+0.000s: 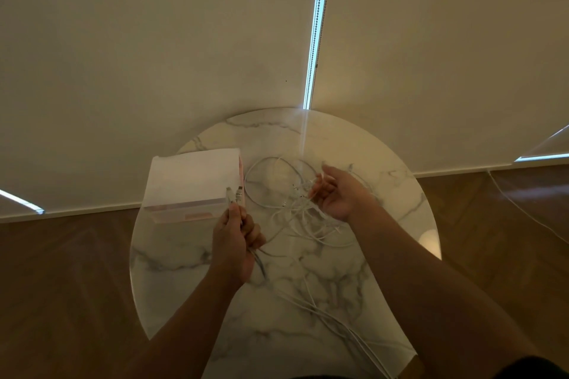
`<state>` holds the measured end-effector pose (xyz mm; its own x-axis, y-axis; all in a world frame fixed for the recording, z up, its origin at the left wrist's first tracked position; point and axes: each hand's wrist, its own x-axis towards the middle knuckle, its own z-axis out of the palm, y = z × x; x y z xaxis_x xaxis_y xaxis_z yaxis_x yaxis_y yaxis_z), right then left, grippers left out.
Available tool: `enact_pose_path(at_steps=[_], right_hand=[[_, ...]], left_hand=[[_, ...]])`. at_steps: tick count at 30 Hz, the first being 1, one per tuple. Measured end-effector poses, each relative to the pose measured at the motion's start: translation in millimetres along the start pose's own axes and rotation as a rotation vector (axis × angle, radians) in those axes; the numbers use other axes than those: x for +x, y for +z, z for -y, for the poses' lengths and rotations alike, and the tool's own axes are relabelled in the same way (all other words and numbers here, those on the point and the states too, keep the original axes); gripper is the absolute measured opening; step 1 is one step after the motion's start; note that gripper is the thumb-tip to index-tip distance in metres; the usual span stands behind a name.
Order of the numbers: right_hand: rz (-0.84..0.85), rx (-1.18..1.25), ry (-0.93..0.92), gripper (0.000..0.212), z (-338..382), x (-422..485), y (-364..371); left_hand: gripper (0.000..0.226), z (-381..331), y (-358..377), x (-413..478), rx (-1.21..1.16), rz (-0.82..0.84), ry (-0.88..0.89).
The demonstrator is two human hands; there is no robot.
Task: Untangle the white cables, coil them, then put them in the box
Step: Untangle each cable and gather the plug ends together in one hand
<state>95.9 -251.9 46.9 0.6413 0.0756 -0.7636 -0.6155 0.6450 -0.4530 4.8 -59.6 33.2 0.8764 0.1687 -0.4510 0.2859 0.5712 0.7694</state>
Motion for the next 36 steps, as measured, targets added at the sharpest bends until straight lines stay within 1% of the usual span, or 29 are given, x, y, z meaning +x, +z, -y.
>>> enact_pose_path(at_steps=[2, 5, 6, 7, 9, 10, 12, 14, 15, 16, 17, 20, 21, 22, 23, 25, 27, 28, 30, 32, 34, 35, 36], right_hand=[[-0.022, -0.017, -0.01, 0.02, 8.0, 6.6, 5.2], [-0.065, -0.136, -0.046, 0.018, 10.4, 12.1, 7.0], [-0.044, -0.154, -0.079, 0.015, 11.4, 11.6, 8.0], [0.013, -0.141, -0.132, 0.012, 13.7, 10.4, 8.8], [0.176, -0.053, -0.236, 0.014, 22.3, 6.5, 10.7], [0.215, -0.027, -0.249, 0.014, 27.5, 5.4, 11.0], [0.15, -0.055, -0.191, 0.012, 36.6, 6.9, 8.3], [0.034, -0.132, -0.132, 0.022, 40.0, 11.6, 0.7], [0.001, -0.169, -0.13, 0.023, 39.8, 13.5, -3.0], [0.007, -0.183, -0.135, 0.021, 39.2, 14.8, -5.3], [0.04, -0.164, -0.154, 0.018, 38.9, 14.2, -6.8], [0.249, 0.004, -0.263, 0.018, 47.4, 7.9, -5.5], [0.293, 0.023, -0.266, 0.015, 51.9, 6.8, -4.1], [0.302, 0.003, -0.24, 0.013, 55.1, 6.5, -3.5], [0.268, -0.062, -0.199, 0.018, 56.2, 6.7, -4.4], [0.162, -0.284, -0.129, 0.031, 54.1, 10.1, -11.0], [0.123, -0.434, -0.101, 0.03, 49.3, 11.5, -15.5], [0.127, -0.447, -0.127, 0.029, 48.6, 9.6, -14.9], [0.192, -0.396, -0.27, 0.029, 55.0, 1.8, -10.1], [0.352, -0.295, -0.41, 0.028, 67.0, -9.7, -2.2], [0.469, -0.244, -0.48, 0.028, 76.4, -19.9, 4.0], [0.471, -0.26, -0.483, 0.028, 78.3, -21.6, 6.3], [0.424, -0.301, -0.46, 0.028, 78.4, -20.8, 7.2]], left_hand=[[0.038, -5.9, 6.8, 1.7, -0.011, 0.012, -0.004], [0.039, -10.2, 7.2, 1.4, -0.013, 0.029, -0.029], [0.039, -10.1, 5.8, 0.1, -0.016, 0.035, -0.041], [0.039, -9.5, 4.0, -1.1, -0.02, 0.041, -0.051], [0.039, -8.2, 0.2, -2.5, -0.036, 0.043, -0.071], [0.039, -8.2, -2.6, -2.9, -0.048, 0.039, -0.081], [0.039, -9.5, -9.2, -3.7, -0.052, 0.036, -0.098], [0.039, -11.6, -17.0, -5.2, -0.038, 0.042, -0.115], [0.039, -12.3, -21.0, -6.1, -0.033, 0.044, -0.125], [0.04, -12.8, -25.0, -7.0, -0.029, 0.047, -0.138], [0.04, -13.3, -29.0, -8.1, -0.021, 0.048, -0.153], [0.039, -13.9, -42.1, -10.9, -0.004, 0.035, -0.176], [0.039, -14.0, -45.5, -11.4, -0.01, 0.029, -0.176], [0.039, -14.3, -48.3, -12.0, -0.017, 0.022, -0.176], [0.039, -14.8, -50.1, -12.6, -0.02, 0.018, -0.179], [0.039, -15.4, -50.8, -13.9, -0.019, 0.017, -0.184], [0.039, -15.7, -50.4, -15.9, -0.013, 0.02, -0.184], [0.039, -16.0, -51.0, -17.0, -0.008, 0.021, -0.183], [0.039, -15.8, -53.8, -19.4, 0.0, 0.021, -0.181], [0.038, -14.7, -55.8, -20.7, 0.001, 0.021, -0.18], [0.038, -14.5, -54.4, -21.3, -0.005, 0.023, -0.181], [0.039, -14.8, -52.9, -21.5, -0.007, 0.027, -0.179], [0.039, -15.2, -51.6, -21.5, -0.005, 0.031, -0.179]])
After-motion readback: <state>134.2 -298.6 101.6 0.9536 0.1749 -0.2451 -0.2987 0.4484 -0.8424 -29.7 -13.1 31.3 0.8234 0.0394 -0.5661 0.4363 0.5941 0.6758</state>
